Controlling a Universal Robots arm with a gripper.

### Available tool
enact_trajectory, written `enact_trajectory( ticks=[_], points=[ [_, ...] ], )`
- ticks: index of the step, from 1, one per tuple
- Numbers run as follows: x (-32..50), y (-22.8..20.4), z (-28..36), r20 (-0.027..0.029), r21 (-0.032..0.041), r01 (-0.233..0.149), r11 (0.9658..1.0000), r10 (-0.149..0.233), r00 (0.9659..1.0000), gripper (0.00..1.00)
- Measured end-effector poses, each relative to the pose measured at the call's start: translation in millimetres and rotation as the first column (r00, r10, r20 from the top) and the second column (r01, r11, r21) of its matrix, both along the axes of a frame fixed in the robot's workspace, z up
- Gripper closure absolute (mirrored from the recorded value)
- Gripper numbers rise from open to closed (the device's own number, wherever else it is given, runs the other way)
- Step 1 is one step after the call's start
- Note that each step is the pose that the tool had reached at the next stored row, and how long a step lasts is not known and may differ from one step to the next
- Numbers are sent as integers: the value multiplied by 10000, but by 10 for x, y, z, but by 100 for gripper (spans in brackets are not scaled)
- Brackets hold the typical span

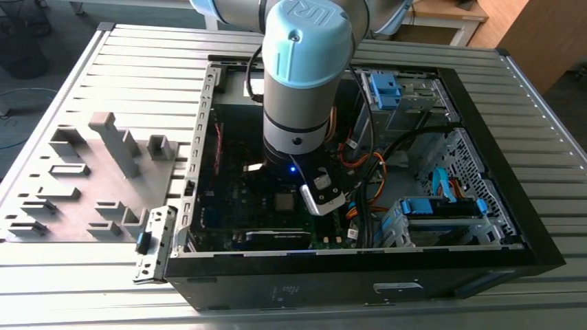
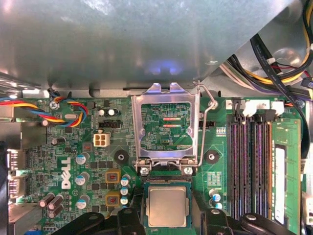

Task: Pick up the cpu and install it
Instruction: 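Place the cpu into insertion slot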

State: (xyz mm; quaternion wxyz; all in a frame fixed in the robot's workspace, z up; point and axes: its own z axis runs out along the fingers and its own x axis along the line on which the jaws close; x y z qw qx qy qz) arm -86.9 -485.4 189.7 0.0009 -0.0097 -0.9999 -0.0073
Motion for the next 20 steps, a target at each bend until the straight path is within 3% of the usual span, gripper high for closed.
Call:
enact_trajectory(
  ticks=[20],
  points=[
    [0, 0, -19, 0, -1, 5, 10000, -5, 10000, 53]
  ],
)
